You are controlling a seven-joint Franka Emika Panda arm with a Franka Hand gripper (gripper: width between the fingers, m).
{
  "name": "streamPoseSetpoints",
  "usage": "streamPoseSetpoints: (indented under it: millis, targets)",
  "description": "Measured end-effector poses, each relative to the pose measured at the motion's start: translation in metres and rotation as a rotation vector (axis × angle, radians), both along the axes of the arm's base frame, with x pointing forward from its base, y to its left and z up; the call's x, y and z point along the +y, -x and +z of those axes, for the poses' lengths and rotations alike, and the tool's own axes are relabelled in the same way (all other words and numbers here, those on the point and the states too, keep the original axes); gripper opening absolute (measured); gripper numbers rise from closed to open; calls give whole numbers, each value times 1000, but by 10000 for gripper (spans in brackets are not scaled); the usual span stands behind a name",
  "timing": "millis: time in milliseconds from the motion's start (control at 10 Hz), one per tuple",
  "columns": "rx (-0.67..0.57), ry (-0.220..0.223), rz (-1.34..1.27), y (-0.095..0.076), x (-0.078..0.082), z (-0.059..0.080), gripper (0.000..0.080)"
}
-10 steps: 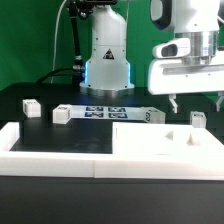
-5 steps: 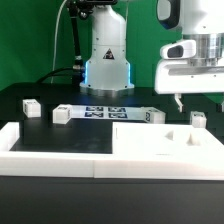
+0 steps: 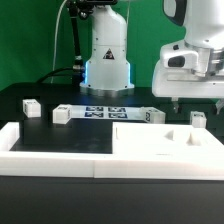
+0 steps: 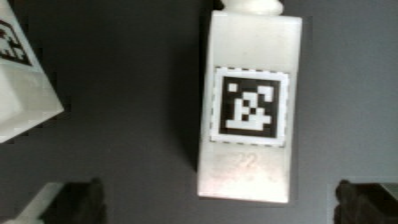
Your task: Assemble one leg
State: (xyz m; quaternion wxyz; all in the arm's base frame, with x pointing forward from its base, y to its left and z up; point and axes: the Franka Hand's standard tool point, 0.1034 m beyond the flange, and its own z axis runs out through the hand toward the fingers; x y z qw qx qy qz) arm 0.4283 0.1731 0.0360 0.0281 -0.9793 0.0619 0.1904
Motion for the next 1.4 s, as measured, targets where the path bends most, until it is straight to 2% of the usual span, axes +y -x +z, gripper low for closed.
streamPoseSetpoints:
  millis: [200, 500, 700, 800, 1100, 1400]
  targets:
    - [130, 2, 9, 0, 4, 1, 649]
    - [278, -23, -15, -6, 8, -8, 649]
    - [396, -45, -17, 3, 3, -17, 649]
    - [379, -45, -21, 1, 5, -24, 649]
    - [378, -31, -32, 13, 7, -32, 649]
    - [373, -31, -26, 17, 9, -35, 649]
